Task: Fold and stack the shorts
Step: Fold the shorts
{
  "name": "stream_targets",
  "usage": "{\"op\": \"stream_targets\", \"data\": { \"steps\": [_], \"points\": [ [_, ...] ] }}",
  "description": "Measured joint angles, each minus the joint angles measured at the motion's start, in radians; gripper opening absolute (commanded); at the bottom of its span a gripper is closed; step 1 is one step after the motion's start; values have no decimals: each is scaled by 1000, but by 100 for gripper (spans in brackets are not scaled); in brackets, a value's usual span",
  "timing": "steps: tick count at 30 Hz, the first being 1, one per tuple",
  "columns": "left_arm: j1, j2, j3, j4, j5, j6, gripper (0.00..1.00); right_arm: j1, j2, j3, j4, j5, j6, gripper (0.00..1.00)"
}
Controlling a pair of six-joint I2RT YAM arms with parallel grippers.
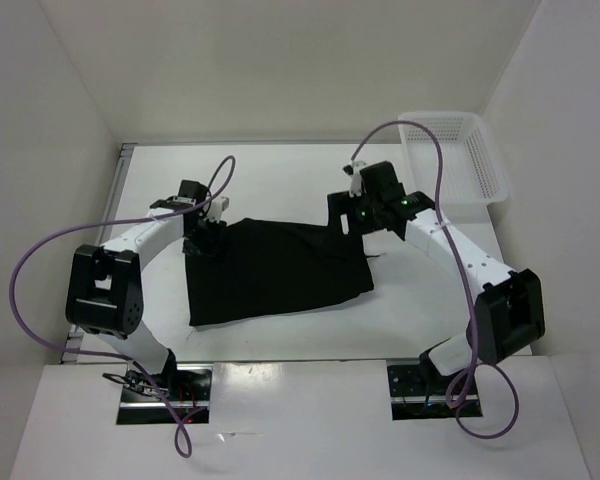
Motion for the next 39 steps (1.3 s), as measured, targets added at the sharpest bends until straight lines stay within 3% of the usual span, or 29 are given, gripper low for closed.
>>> {"op": "stream_targets", "data": {
  "steps": [9, 16, 22, 27, 36, 39],
  "points": [
    [87, -64, -27, -9, -3, 0, 58, -123, 12, -309, -40, -160, 214, 93],
    [93, -65, -89, 9, -4, 0, 61, -123, -13, -325, -32, -188, 296, 93],
    [93, -11, -95, 19, -5, 0, 63, -126, -15, -307, -80, -119, 331, 93],
    [93, 18, -95, 19, -11, 0, 63, -187, -16, -307, -100, -121, 336, 90],
    [93, 47, -72, 5, -14, -1, 63, -221, -24, -470, -83, -281, 375, 87],
    [93, 51, -69, 4, -14, 0, 63, -221, -6, -492, -34, -325, 403, 82]
  ]
}}
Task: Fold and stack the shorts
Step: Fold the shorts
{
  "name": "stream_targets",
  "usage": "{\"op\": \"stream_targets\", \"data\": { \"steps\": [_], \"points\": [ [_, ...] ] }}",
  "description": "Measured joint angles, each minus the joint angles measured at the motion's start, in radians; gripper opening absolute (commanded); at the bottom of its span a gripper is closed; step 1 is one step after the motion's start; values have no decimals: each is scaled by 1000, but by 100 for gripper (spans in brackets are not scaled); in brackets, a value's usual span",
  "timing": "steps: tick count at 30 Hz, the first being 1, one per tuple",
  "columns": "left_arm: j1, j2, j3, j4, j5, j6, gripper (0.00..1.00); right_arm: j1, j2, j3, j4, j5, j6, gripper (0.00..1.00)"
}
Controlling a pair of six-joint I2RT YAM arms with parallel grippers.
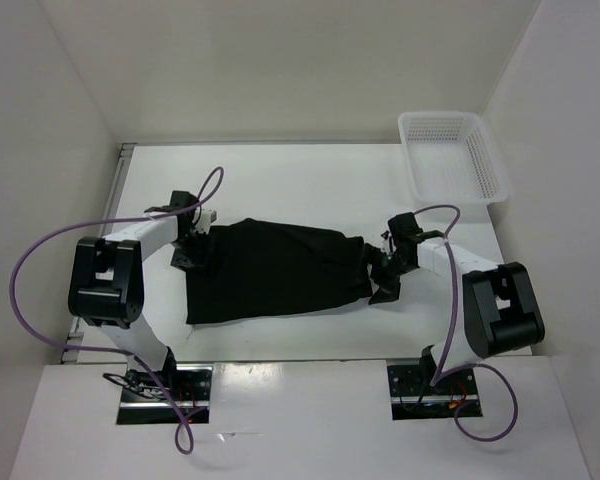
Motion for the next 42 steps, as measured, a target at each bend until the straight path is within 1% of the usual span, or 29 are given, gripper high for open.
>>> {"op": "stream_targets", "data": {
  "steps": [1, 2, 5, 7, 11, 12, 14, 15, 17, 18, 22, 25, 28, 29, 35, 37, 38, 40, 41, 42],
  "points": [
    [0, 2, 2, -1, 0, 0, 63, 0, 8, -6, 15, -3, 8, 75],
    [0, 4, 4, -2, 0, 0, 63, 0, 18, -13, 30, -1, 14, 72],
    [1, 9, 10, -7, 0, 0, 63, 0, 51, -14, 50, 18, 34, 70],
    [1, 14, 13, -10, 0, 0, 63, 0, 71, -14, 68, 23, 41, 70],
    [3, 29, 31, -27, 0, -1, 63, 0, 92, -5, 88, 39, 55, 57],
    [5, 30, 32, -29, 2, -1, 63, 0, 97, -1, 95, 45, 56, 49],
    [7, 32, 35, -31, 2, -1, 63, 0, 106, 5, 117, 66, 53, 40],
    [9, 33, 38, -31, 2, -2, 64, 0, 112, 8, 132, 74, 50, 31],
    [16, 35, 45, -29, 2, -1, 64, 0, 117, 10, 154, 89, 39, 22],
    [21, 35, 48, -25, 2, -1, 64, 0, 118, 11, 161, 94, 29, 15],
    [42, 36, 72, -1, 0, 0, 65, 1, 118, 36, 175, 123, -29, 1],
    [47, 43, 115, 6, 0, 0, 65, 1, 113, 77, 181, 172, -85, 0],
    [53, 58, 153, 28, 23, 0, 68, 1, 103, 134, 190, 220, -142, 0],
    [55, 68, 161, 34, 33, 0, 69, 1, 100, 151, 195, 230, -158, 0],
    [60, 159, 202, 43, 63, -1, 69, 1, 88, 205, 210, 274, -232, 0],
    [55, 190, 238, 32, 63, 0, 63, 1, 88, 223, 204, 291, -263, 0],
    [52, 205, 260, 23, 63, 0, 53, 1, 88, 240, 200, 303, -280, 0],
    [44, 241, 309, 22, 64, -1, 41, 1, 88, 283, 200, 326, -326, 0],
    [40, 257, 330, 24, 66, -3, 30, 1, 88, 305, 201, 339, -352, 0],
    [33, 277, 357, 24, 74, -3, 26, 1, 88, 331, 203, 356, -386, 0]
  ]
}}
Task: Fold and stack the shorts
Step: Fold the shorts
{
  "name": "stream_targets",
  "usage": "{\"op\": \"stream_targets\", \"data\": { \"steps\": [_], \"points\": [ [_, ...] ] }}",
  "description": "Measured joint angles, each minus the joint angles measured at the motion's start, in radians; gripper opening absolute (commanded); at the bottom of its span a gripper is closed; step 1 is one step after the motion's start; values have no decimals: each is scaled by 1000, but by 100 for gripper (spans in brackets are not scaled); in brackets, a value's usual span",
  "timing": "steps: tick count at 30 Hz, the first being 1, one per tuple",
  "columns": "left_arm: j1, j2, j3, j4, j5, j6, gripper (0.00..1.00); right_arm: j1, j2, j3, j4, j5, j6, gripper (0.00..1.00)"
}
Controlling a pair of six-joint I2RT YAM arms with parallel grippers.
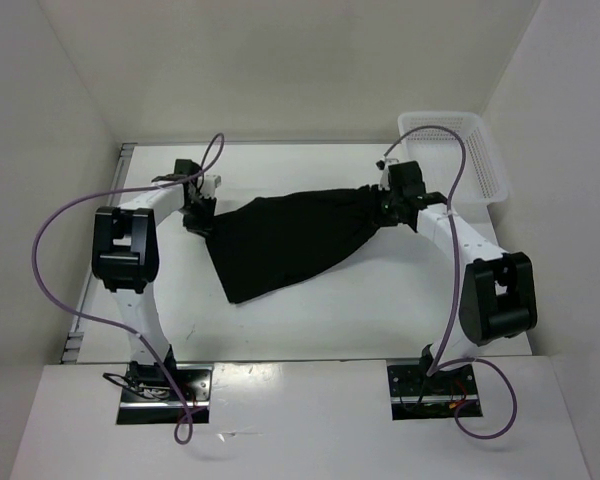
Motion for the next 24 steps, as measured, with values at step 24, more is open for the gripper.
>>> {"op": "stream_targets", "data": {
  "steps": [24],
  "points": [
    [-123, 261, 386, -22, 169, 2, 20, 609, 322, 374, -8, 262, -853, 0]
  ]
}}
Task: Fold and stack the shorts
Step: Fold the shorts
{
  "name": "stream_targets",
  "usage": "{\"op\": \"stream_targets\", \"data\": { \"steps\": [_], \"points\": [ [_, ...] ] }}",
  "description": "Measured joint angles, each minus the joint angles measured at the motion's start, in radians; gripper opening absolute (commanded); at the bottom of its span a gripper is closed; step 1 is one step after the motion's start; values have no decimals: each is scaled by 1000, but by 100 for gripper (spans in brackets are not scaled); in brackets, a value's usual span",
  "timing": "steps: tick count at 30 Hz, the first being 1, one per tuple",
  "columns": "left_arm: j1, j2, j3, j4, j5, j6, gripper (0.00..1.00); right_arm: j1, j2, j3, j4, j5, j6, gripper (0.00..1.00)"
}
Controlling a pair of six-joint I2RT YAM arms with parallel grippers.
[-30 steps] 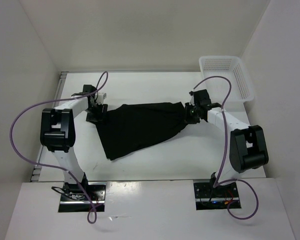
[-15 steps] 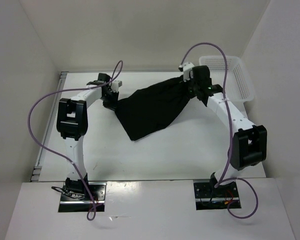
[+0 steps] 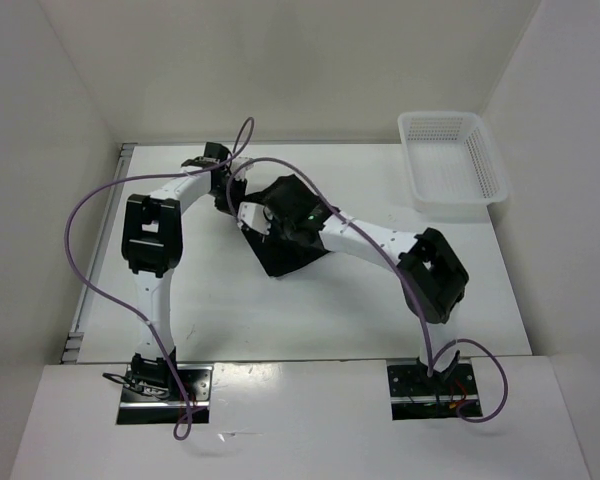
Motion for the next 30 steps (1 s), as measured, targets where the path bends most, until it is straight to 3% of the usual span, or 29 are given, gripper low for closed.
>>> {"op": "stream_targets", "data": {
  "steps": [6, 8, 10, 14, 22, 30],
  "points": [
    [27, 0, 0, -7, 17, 0, 24, 53, 73, 27, 5, 51, -60, 0],
    [32, 0, 0, -9, 21, -1, 27, 73, 92, 43, 9, 70, -71, 17],
    [35, 0, 0, -10, 23, -3, 34, 98, 105, 50, 10, 85, -74, 43],
    [39, 0, 2, -12, 29, -3, 46, 156, 111, 71, -8, 71, -42, 64],
    [80, -31, 12, -18, -43, 1, 63, 182, -4, 215, -43, -132, 146, 60],
    [93, -231, 14, -29, -50, 0, 68, -16, -121, 104, 31, -153, 196, 60]
  ]
}}
